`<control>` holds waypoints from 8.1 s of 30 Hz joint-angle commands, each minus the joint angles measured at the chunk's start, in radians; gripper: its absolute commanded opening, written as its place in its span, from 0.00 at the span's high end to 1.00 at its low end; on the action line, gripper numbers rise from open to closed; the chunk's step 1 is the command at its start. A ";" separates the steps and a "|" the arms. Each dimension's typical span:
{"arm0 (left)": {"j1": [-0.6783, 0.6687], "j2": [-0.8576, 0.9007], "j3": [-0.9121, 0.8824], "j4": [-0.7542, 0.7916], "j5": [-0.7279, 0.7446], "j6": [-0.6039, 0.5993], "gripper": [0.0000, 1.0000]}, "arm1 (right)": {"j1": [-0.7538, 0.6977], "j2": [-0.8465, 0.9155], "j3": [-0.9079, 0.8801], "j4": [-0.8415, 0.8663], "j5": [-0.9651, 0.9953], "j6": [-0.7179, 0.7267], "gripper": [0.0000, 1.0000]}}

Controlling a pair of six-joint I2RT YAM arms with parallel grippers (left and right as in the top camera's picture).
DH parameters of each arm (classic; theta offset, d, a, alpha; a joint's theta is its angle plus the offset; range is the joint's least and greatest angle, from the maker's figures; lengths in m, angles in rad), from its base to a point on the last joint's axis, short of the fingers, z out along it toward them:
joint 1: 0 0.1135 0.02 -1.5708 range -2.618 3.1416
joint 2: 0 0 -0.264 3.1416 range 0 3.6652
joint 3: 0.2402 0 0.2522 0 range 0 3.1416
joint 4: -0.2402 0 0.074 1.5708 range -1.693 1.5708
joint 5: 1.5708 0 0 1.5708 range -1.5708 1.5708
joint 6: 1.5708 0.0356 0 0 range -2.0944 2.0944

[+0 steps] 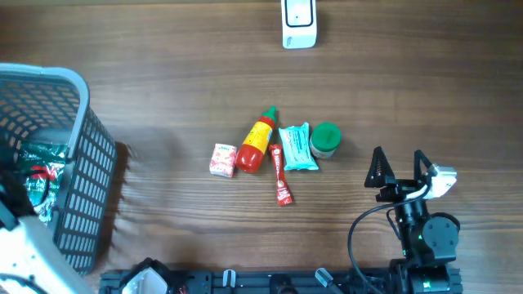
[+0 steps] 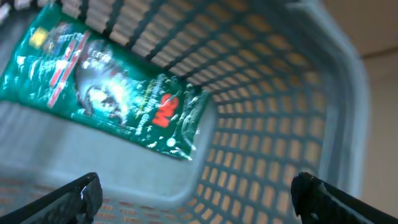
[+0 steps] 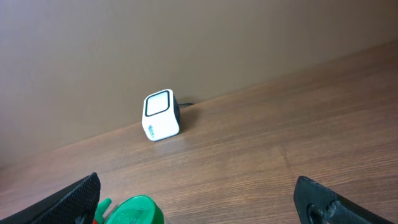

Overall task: Scan the item barcode
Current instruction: 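Grasp the green 3M glove pack in the basket with left gripper, then carry the glove pack over and lower it beside the other items, then retract the left gripper to the basket edge and move right gripper toward jar, then grasp the green-lidded jar with the right gripper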

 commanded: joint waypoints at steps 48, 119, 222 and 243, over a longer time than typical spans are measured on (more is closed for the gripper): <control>0.117 -0.053 -0.349 0.426 0.344 -0.114 0.96 | 0.000 -0.005 -0.001 0.006 0.006 -0.011 0.00; -1.334 -0.217 -0.345 -0.304 -0.203 0.269 0.00 | 0.000 -0.005 -0.001 0.006 0.006 -0.011 0.00; -1.334 -0.318 -0.345 -0.307 -0.120 0.269 0.00 | 0.174 1.860 1.308 -1.099 -0.019 0.524 0.30; -1.334 -0.318 -0.345 -0.307 -0.120 0.269 0.00 | 0.142 1.833 1.569 -1.123 -0.078 0.309 0.00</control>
